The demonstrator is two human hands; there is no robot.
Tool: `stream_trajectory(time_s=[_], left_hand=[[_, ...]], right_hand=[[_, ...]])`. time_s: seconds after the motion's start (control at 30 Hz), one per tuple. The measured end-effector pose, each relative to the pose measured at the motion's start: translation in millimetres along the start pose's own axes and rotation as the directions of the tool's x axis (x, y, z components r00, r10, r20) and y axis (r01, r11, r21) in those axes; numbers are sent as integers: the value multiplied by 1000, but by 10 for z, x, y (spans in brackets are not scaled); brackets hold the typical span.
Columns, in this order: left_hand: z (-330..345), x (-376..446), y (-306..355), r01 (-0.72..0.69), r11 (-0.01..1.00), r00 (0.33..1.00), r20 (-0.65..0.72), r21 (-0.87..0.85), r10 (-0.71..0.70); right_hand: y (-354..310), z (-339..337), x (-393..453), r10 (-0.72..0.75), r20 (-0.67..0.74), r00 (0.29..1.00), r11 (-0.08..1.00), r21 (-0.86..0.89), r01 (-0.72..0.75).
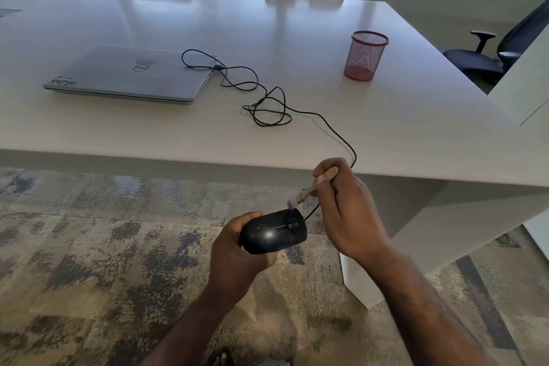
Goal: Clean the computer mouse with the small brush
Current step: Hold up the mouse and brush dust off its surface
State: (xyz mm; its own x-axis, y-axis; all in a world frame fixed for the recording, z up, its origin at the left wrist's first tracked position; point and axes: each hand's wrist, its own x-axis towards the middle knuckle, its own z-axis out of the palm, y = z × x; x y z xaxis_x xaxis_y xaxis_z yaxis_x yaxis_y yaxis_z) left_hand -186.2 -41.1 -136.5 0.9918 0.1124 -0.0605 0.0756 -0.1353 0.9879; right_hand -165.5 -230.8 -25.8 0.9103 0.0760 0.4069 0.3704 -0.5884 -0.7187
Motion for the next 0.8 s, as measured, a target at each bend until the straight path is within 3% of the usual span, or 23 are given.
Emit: stream_trajectory(time_s=[0.2, 0.33, 0.43, 0.57, 0.7, 0.8], left_hand=[[8, 9, -9, 24, 1000, 1000, -5, 20, -24], [8, 11, -21, 21, 1000, 1000, -7, 13, -21], [12, 19, -24, 33, 999, 999, -15, -1, -33], [28, 31, -19, 40, 999, 999, -22, 13, -39], [40, 34, -4, 22, 999, 1000, -1, 40, -22], [34, 39, 0, 5, 999, 1000, 6, 40, -5]], right_hand=[[-93, 191, -71, 13, 132, 991, 995, 93, -25], [-96, 200, -57, 23, 46, 999, 987, 160, -30], [-51, 137, -21, 35, -4, 999, 994, 100, -34], [-57, 136, -37, 8, 134, 991, 1000, 8, -10], [-163, 226, -95, -54, 237, 970, 995, 90, 34], [-192, 252, -120, -75, 227, 971, 989, 144, 42]])
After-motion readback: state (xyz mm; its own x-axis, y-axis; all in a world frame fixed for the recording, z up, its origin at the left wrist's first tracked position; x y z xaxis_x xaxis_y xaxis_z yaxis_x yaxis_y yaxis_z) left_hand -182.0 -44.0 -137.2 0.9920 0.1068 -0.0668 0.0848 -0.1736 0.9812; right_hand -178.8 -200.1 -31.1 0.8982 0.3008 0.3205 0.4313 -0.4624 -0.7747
